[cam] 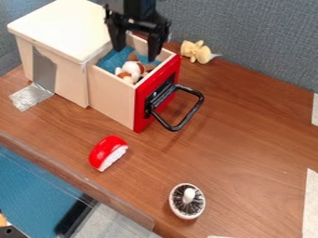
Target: Remove the dolly from the top of the drawer and put it in the drawer
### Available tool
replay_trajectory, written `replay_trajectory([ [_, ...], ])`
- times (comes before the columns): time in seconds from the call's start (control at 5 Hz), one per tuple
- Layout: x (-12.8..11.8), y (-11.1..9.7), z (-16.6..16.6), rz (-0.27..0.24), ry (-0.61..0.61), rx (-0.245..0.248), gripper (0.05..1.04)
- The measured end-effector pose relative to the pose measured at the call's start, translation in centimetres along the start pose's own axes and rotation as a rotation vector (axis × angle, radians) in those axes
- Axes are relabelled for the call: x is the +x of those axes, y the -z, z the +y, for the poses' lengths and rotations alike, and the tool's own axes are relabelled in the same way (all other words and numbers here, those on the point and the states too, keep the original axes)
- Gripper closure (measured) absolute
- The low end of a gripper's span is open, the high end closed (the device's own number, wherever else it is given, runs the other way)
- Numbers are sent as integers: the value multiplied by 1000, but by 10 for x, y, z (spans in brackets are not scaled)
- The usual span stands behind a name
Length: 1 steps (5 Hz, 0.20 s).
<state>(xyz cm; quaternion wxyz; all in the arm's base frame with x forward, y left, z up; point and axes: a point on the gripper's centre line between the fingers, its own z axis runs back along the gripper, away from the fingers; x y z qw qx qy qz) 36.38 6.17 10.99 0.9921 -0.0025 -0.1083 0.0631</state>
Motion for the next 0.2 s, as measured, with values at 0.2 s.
replay_trajectory([
  [0.2,3,-22,-11,-37,29,-16,82],
])
